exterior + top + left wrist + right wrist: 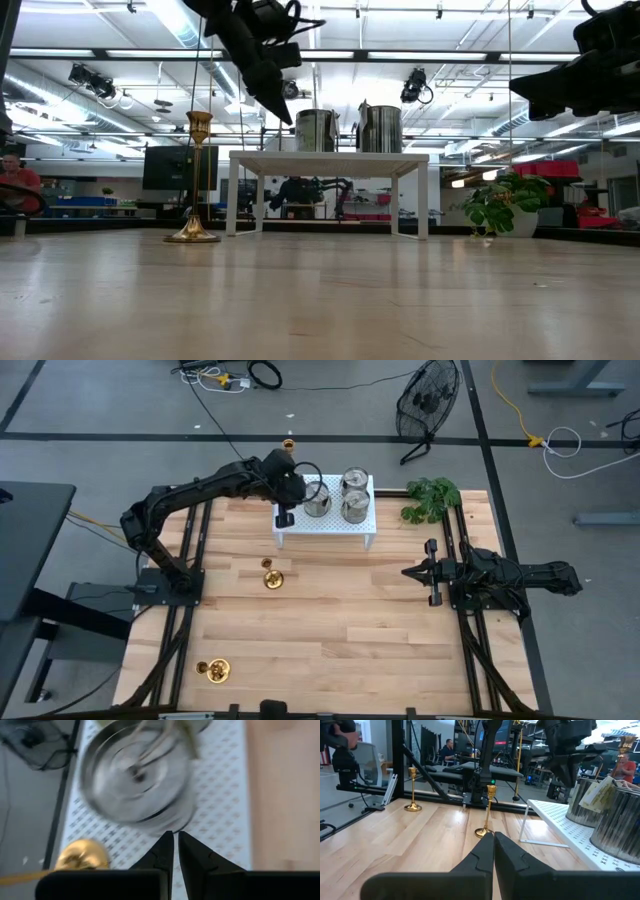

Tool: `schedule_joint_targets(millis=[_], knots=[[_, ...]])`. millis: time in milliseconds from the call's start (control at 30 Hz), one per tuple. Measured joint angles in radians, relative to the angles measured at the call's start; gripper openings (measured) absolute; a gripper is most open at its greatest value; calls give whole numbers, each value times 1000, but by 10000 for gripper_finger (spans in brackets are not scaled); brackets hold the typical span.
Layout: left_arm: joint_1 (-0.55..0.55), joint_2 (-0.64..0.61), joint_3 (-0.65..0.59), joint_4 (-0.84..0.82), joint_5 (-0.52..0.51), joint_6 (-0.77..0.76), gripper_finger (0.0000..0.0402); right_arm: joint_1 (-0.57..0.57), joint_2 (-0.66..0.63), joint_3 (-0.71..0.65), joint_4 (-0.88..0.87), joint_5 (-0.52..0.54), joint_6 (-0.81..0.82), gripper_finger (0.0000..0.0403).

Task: Pick & Place candle stick holders
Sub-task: Put the scented candle can on the shelf

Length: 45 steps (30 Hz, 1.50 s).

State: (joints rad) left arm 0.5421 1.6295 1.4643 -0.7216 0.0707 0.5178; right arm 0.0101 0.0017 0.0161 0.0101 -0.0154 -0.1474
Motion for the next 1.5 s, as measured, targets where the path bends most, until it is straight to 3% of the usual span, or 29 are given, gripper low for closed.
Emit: schedule_joint_targets(millis=[567, 1500], knots=[[23, 27, 1, 58, -22, -8, 17, 0, 0, 0, 0, 0, 0, 17], [17, 27, 1, 196, 59, -92, 5, 0, 0, 0, 0, 0, 0, 17]])
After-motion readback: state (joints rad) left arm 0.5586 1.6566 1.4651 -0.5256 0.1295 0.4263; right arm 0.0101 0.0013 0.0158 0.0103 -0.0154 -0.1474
